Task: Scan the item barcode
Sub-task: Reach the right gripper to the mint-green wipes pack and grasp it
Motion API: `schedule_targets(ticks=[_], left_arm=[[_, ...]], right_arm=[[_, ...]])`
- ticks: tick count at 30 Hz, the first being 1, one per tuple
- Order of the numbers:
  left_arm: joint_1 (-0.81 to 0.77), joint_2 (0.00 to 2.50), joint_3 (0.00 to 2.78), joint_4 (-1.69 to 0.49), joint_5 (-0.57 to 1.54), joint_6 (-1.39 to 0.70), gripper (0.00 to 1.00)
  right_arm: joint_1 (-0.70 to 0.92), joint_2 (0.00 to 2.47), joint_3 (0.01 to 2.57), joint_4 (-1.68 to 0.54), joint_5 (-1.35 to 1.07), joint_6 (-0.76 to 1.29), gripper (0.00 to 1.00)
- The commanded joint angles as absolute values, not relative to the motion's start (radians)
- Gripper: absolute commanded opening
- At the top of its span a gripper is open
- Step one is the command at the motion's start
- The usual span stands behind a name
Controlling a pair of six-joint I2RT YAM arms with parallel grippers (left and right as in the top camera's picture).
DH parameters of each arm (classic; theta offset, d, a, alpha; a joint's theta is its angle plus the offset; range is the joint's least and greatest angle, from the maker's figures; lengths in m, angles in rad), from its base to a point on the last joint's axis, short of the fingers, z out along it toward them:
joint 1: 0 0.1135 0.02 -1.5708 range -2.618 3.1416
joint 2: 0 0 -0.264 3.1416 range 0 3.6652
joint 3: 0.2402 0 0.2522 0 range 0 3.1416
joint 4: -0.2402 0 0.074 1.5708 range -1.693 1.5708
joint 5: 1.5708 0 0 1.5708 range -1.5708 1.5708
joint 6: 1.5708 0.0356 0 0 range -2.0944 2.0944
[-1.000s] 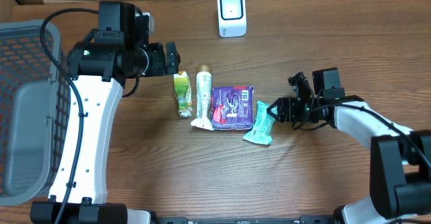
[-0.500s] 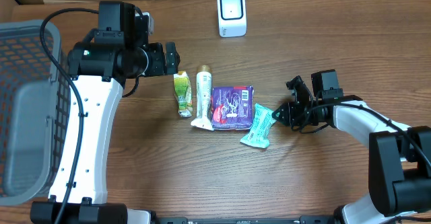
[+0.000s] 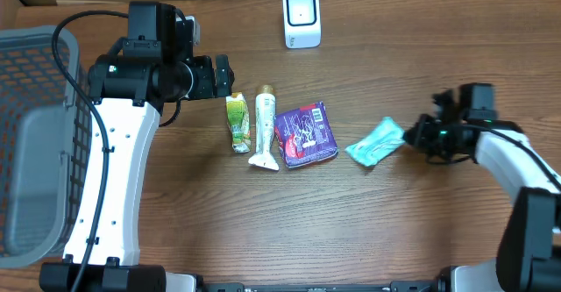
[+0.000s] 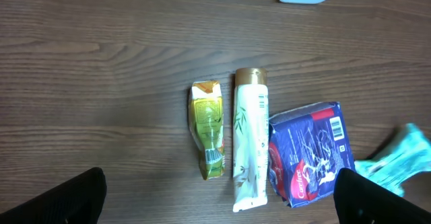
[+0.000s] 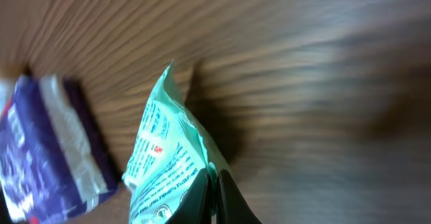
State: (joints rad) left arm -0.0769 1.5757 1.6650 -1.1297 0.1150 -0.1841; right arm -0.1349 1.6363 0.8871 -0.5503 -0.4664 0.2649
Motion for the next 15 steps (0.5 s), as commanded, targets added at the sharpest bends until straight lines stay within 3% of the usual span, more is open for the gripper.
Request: schedule_targets(ticks=[1, 6, 11, 12, 15], left_arm=[[-0.081, 1.584, 1.671, -1.126, 0.103, -0.18, 1.0], [-0.081, 1.584, 1.671, -1.126, 0.103, -0.18, 0.99], [-0.081, 1.584, 1.671, -1.126, 0.103, -0.18, 1.0], [-0.081, 1.584, 1.671, -1.126, 0.103, -0.18, 1.0], [-0.081, 1.584, 1.671, -1.126, 0.103, -0.18, 1.0]], right_arm=[[-0.175, 1.607, 0.911, -0.581, -0.43, 0.368, 0.04], [-0.145, 1.607, 0.908, -0.655, -0.48, 0.358, 0.04], [-0.07, 1.607, 0.902, -0.786, -0.459, 0.281, 0.52], [-0.059, 1.607, 0.902, -0.805, -0.444, 0.281, 0.58], [-0.038, 1.607, 0.902, -0.827, -0.393, 0.28, 0.64]])
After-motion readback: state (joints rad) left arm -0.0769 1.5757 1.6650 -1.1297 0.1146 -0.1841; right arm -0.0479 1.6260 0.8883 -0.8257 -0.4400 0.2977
